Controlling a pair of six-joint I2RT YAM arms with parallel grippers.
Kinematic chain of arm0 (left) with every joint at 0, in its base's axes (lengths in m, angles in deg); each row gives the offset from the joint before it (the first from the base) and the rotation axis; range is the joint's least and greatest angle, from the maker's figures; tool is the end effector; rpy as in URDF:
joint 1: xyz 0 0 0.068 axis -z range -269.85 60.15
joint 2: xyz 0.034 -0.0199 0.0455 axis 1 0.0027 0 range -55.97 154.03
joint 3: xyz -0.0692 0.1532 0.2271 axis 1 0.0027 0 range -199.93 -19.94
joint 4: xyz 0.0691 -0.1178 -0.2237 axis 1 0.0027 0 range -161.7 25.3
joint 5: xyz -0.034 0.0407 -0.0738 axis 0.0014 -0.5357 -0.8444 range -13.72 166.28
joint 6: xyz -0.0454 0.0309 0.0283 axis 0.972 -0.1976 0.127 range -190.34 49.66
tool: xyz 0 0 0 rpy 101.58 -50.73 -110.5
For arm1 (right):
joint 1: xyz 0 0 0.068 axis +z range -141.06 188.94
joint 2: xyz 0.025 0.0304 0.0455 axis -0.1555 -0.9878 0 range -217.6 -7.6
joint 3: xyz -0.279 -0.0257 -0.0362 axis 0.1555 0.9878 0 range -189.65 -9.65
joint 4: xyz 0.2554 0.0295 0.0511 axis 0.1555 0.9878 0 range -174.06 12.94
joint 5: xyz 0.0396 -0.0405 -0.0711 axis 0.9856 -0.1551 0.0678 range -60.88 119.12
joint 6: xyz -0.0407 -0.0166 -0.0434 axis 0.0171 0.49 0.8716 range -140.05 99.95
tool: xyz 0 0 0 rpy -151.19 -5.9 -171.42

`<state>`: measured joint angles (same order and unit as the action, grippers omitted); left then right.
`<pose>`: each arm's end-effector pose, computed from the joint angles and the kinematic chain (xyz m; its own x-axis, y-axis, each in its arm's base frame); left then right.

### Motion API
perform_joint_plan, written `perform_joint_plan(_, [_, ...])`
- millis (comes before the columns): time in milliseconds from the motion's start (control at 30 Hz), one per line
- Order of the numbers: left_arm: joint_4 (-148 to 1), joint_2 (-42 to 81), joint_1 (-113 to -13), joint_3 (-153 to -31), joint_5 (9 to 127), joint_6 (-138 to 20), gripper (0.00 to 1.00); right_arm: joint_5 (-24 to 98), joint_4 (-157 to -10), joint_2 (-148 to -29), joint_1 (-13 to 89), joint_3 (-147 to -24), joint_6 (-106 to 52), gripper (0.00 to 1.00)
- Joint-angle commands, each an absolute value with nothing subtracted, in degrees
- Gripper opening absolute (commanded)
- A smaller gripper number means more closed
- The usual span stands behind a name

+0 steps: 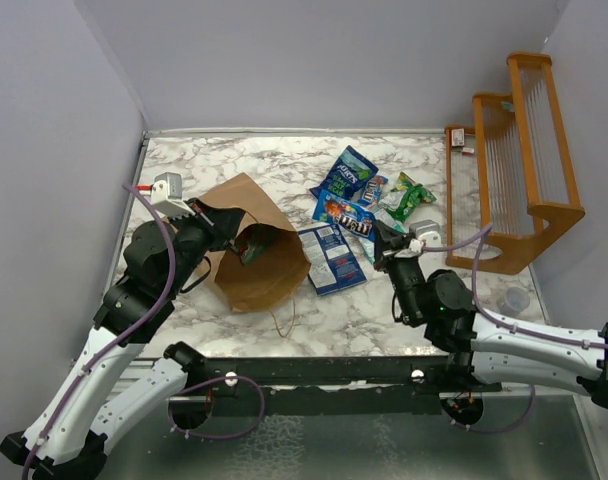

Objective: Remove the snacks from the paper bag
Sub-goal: Place the snack at the center of the board.

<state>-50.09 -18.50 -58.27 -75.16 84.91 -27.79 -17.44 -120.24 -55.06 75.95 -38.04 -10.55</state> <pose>0.1213 -0.0663 0.4041 -0.3061 -0.5966 -0.7419 0.2488 0.7020 -0.6673 0.1045 0.1598 0.3230 0.1731 0.1173 -0.9779 -0.3379 0.9397 0.0529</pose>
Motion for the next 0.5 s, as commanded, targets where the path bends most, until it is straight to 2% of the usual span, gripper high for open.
perform_joint_plan(0, [-50.88, -19.42, -58.38, -75.36, 86.23, -28.03, 0.00, -30.97, -120.49, -61.71, 72.68, -38.19, -16.68, 0.01])
perform_joint_plan(100, [-50.74, -19.47, -58.36, -75.31, 86.17, -27.86, 0.00, -24.74, -104.58, -63.95, 67.25, -40.83, -34.53, 0.01])
perform_joint_plan(467, [-50.59, -19.70, -58.31, -75.18, 85.04, -27.40, 0.00, -8.68, -98.67, -84.06, 55.45, -41.14, -56.12, 0.01])
